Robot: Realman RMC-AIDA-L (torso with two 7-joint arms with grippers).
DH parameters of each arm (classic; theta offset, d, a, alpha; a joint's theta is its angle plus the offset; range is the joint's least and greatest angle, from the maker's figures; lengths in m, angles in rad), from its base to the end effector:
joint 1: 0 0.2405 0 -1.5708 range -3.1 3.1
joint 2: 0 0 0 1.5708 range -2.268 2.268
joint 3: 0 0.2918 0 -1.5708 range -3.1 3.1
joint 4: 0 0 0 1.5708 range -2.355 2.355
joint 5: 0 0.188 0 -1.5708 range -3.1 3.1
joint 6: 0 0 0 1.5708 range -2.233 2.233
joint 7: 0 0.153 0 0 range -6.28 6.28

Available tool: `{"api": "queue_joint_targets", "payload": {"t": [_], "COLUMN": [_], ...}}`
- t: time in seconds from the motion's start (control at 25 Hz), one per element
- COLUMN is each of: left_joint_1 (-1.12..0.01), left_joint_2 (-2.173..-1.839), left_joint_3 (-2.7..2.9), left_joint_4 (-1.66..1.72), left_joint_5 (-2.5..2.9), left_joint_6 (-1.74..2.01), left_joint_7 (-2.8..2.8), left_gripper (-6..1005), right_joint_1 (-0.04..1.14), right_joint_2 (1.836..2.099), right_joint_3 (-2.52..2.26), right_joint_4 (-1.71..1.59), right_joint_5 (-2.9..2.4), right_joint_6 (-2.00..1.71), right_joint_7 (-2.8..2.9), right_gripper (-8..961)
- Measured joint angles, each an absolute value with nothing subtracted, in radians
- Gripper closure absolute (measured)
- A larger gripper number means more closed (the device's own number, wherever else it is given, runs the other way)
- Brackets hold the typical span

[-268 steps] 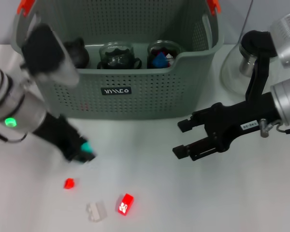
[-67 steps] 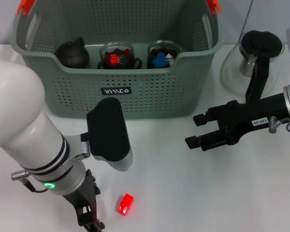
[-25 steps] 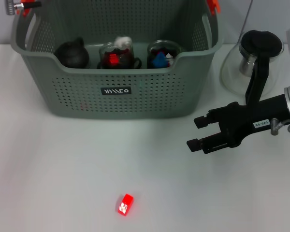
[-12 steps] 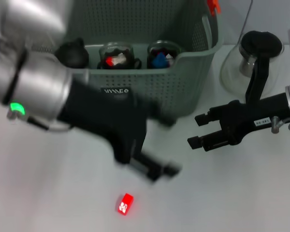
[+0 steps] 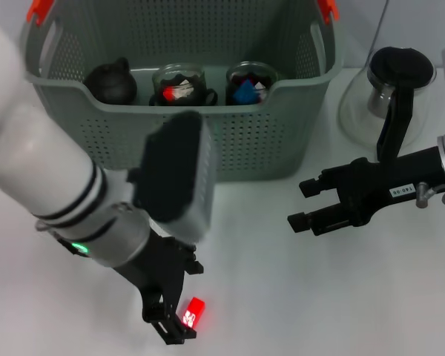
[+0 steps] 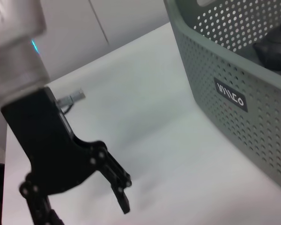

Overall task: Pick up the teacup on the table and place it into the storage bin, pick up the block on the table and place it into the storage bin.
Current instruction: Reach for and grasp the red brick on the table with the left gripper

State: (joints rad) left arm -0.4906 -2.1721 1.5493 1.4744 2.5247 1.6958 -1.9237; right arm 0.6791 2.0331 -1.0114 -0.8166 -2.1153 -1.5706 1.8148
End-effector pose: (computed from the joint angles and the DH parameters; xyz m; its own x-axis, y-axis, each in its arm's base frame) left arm -0.1971 0.2845 -0.0731 0.9255 -0.0328 -0.3774 -0.0254 -0.9994 0.0245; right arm 0.2222 0.3588 -0.0328 0.8807 -0.4428 -0.1683 -0.4492 -0.8934 -0.0003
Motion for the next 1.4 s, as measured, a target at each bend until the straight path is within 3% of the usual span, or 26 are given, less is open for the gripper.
{"api": "queue_joint_targets", "payload": {"t": [0.56,0.8,1.24,1.4], "left_joint_1": [-0.514,-0.515,-0.514,-0.514], "left_joint_2": [-2.178,-2.178,-2.178,-2.178], "left_joint_3": [1.791,1.813,1.858,1.86], "left_joint_4": [1.401,1.393,1.38,1.383], "left_joint_5": [2.666,2.667,2.663,2.661], "left_joint_6": [1.532,1.516,1.495,1.495], "left_joint_7": [-1.922,-1.922,-1.92,-1.92], "left_gripper": [83,248,249,339], "right_joint_1": [0.671,0.664,0.66,0.66], "right_joint_2": [2.034,2.034,2.032,2.032], "right_joint_3": [-1.011,-1.009,-1.004,-1.002], "right_joint_4": [-0.807,-0.805,-0.805,-0.805], "right_joint_5": [-2.115,-2.115,-2.115,-2.115], "right_joint_6": [-1.569,-1.569,-1.568,-1.568], "right_joint_7": [1.819,1.816,1.812,1.81], "right_gripper": [121,120,119,119]}}
